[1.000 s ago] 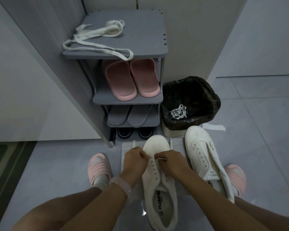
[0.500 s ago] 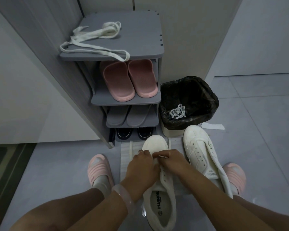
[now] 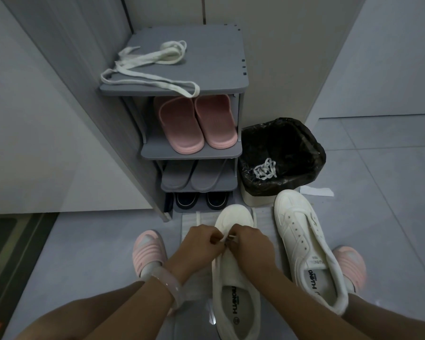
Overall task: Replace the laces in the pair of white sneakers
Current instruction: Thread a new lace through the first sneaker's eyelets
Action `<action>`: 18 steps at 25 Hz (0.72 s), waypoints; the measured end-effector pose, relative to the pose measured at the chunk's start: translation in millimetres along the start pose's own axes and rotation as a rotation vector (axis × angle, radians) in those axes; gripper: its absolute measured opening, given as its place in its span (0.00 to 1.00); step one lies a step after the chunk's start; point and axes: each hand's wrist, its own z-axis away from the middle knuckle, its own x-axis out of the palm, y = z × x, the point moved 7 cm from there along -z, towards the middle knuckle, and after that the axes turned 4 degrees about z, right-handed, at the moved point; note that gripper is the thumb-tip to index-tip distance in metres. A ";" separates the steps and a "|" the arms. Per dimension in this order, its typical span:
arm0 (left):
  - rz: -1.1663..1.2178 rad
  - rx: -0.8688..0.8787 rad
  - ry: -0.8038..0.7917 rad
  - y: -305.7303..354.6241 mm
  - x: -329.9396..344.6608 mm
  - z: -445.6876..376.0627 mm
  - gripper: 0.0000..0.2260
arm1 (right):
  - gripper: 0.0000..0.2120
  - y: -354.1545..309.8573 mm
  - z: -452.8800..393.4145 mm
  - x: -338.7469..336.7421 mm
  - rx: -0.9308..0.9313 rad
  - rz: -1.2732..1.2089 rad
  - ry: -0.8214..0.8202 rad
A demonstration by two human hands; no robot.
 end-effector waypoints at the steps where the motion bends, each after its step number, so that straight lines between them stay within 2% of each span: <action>1: -0.022 -0.018 0.030 0.9 -1.0 1.5 0.04 | 0.09 -1.2 0.0 0.0 0.007 -0.006 0.025; 4: -0.401 -0.055 0.187 12.7 -6.1 5.9 0.16 | 0.07 0.9 -0.3 5.9 0.013 -0.119 0.016; 5: -0.449 -0.059 0.195 16.5 -5.1 7.6 0.17 | 0.07 2.7 -0.1 5.6 0.009 -0.190 0.006; 7: -0.372 -0.085 0.112 15.0 3.5 8.3 0.14 | 0.11 14.9 -1.7 -11.2 0.100 -0.418 0.052; 9: -0.176 -0.112 0.024 9.8 14.8 8.3 0.09 | 0.12 39.0 -4.2 -48.1 0.257 -0.868 0.241; 10: -0.115 -0.110 0.005 9.9 18.2 8.2 0.08 | 0.10 48.4 -5.3 -68.7 0.274 -1.042 0.341; 11: -0.104 -0.093 0.007 12.0 19.7 7.5 0.08 | 0.08 50.3 -5.7 -85.4 0.242 -1.093 0.375; 12: -0.112 -0.064 0.037 16.2 18.2 7.6 0.09 | 0.07 46.1 -5.6 -92.9 0.184 -1.055 0.351; 14: -0.074 0.048 0.204 30.7 6.9 8.0 0.13 | 0.06 25.7 -4.6 -83.2 0.070 -0.870 0.191; 16: 0.087 0.206 0.353 50.7 -10.7 8.0 0.12 | 0.06 8.3 -1.7 -61.8 -0.017 -0.683 0.057; 18: 0.265 0.232 0.340 58.0 -19.5 2.3 0.07 | 0.05 7.5 -2.3 -54.4 -0.006 -0.726 0.042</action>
